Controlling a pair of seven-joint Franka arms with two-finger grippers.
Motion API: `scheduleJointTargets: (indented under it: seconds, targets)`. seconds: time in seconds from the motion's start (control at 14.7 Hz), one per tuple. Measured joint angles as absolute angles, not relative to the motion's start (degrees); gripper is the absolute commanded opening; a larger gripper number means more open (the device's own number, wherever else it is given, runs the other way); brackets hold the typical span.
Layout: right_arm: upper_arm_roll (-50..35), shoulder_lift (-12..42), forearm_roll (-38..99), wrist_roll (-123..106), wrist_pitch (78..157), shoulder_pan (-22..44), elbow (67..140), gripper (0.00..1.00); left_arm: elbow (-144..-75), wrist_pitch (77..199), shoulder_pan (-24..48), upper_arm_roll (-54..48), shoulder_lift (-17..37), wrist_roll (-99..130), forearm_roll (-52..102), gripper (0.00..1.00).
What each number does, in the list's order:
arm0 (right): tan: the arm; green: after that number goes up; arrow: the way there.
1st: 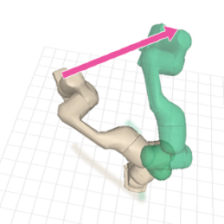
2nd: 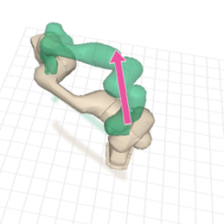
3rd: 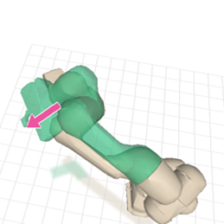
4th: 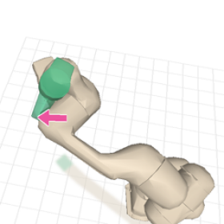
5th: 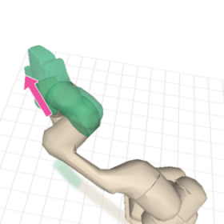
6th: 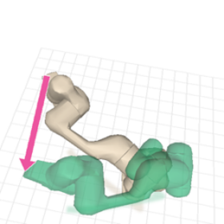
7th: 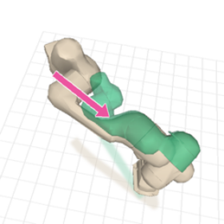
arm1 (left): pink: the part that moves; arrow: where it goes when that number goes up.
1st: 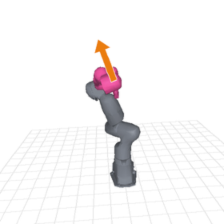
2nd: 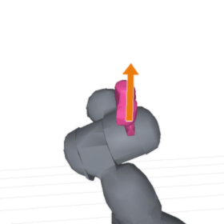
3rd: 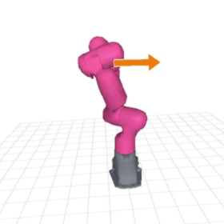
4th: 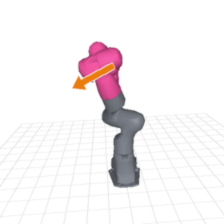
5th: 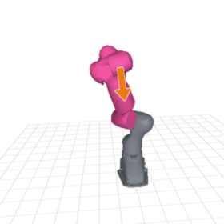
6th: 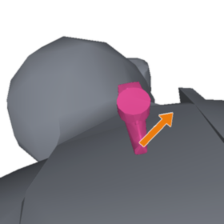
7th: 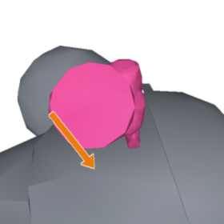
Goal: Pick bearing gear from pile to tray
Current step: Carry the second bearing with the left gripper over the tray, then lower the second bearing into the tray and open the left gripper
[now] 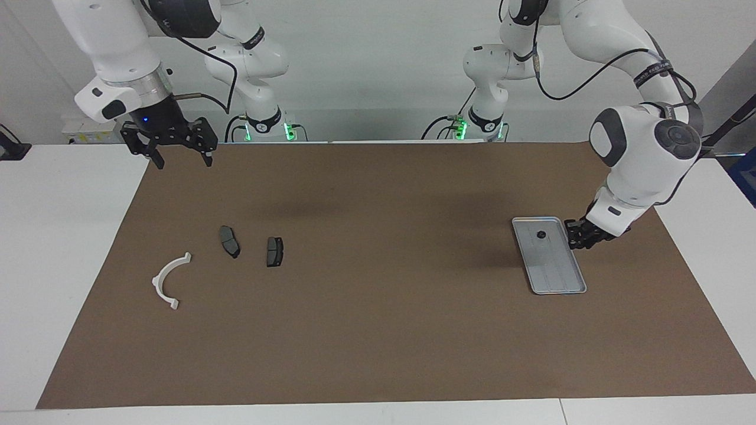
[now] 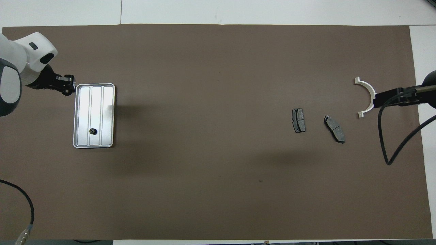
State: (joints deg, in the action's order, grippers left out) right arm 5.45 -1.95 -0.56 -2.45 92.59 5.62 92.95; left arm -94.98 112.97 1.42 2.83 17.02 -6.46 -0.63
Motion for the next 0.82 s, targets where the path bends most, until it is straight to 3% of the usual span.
scheduleJointTargets:
  seconds: [0.41,0.82]
  targets:
    - [5.5,-1.9,-0.6,-2.4,92.6,5.6,93.0,1.00,-106.7,128.5,1.1,1.9,16.8,-7.1,-0.5,0.15]
    - [5.5,-1.9,-0.6,-2.4,92.6,5.7,93.0,1.00,-112.4,136.2,2.1,1.4,16.9,-6.2,-0.5,0.15]
